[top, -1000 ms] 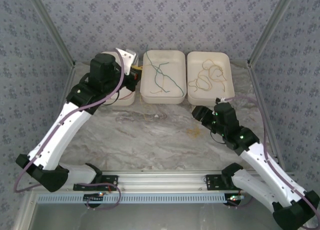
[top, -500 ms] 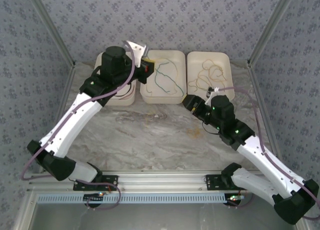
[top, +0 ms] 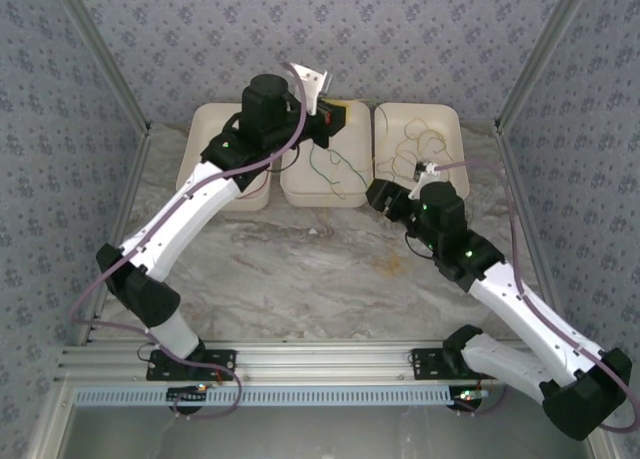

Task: Untangle the cables

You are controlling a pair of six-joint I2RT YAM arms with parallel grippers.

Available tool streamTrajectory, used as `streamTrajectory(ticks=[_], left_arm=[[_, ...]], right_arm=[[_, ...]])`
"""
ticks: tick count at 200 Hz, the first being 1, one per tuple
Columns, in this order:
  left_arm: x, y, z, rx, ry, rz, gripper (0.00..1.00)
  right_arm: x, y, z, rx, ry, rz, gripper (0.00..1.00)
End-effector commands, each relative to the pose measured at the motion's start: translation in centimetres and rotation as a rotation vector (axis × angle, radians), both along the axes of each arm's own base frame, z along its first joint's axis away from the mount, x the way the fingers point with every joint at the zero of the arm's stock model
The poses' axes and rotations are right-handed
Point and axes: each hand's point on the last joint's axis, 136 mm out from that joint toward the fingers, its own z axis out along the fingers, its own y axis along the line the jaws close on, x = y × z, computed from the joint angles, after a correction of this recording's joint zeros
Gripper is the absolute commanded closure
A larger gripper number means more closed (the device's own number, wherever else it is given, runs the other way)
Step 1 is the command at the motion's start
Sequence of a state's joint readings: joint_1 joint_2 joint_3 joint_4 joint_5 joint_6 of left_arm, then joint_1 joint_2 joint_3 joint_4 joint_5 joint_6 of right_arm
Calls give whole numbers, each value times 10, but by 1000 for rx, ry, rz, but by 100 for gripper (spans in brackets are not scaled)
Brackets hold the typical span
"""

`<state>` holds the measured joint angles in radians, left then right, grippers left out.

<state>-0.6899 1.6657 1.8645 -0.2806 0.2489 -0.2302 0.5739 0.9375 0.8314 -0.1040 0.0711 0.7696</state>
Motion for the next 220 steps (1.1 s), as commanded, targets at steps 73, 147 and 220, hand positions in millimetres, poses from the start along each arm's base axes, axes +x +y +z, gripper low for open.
streamTrajectory(ticks=[73, 147, 220], left_arm=[[-19, -21, 37, -53, -46, -75, 100], [-12, -27, 35, -37, -40, -72, 100], [-16, -32, 35, -32, -28, -94, 100]], right_arm=[[51, -29, 21, -207, -353, -36, 42], [33, -25, 7, -177, -337, 21, 43], [15, -36, -23, -435, -593, 1, 21]])
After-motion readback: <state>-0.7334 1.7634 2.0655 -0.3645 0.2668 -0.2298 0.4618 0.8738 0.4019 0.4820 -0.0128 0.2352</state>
